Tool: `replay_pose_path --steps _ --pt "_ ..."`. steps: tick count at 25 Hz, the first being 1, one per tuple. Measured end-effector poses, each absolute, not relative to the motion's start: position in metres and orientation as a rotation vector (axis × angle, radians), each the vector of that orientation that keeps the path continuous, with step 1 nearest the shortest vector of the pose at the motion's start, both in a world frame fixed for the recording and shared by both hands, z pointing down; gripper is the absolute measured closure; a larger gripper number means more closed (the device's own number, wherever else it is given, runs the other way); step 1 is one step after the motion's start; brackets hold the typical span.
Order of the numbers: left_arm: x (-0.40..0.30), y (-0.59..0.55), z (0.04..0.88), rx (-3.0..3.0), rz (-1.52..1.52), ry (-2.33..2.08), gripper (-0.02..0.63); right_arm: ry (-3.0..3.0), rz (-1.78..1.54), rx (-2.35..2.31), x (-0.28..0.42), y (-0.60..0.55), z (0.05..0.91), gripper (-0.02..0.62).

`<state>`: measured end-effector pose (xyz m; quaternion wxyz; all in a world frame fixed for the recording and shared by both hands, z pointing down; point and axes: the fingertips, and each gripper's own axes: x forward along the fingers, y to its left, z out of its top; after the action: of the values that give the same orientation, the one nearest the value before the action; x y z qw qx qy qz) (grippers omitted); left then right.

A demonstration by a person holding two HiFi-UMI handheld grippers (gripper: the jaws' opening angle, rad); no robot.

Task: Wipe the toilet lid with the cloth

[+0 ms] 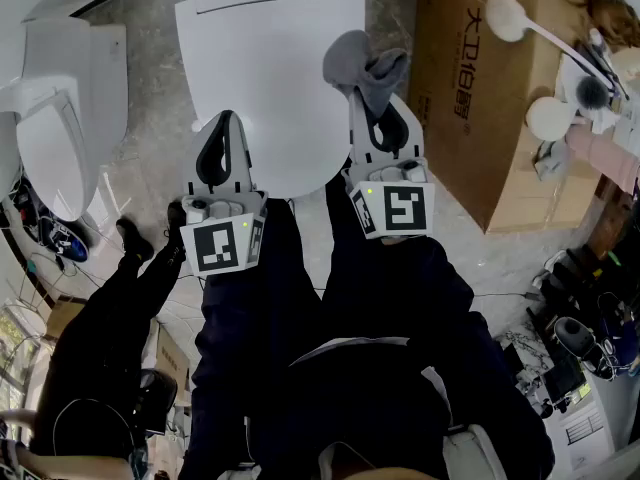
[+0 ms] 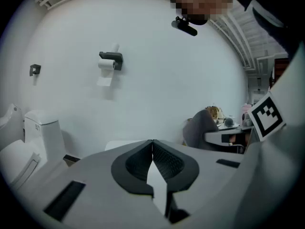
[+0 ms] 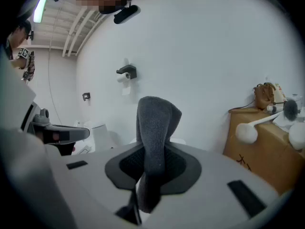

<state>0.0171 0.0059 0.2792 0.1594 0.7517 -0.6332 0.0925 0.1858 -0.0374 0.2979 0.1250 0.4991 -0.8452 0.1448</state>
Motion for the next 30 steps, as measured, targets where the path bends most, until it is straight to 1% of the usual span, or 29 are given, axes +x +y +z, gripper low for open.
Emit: replay_pose_path --steps 20,25,30 --pt "0.014 0.0 0.285 2.141 0.258 -1.813 0.591 -2.449 0.406 1.435 0.181 -0.044 0.308 0.522" --pt "0.015 -0.002 0.29 2.137 0.263 -1.797 0.591 -2.386 0.293 1.333 0.183 -0.062 0.333 0.522" --pt "0.015 -0.006 0.299 2.11 0.264 -1.798 0.591 -2.296 0.024 1.119 0.185 -0.101 0.372 0.522"
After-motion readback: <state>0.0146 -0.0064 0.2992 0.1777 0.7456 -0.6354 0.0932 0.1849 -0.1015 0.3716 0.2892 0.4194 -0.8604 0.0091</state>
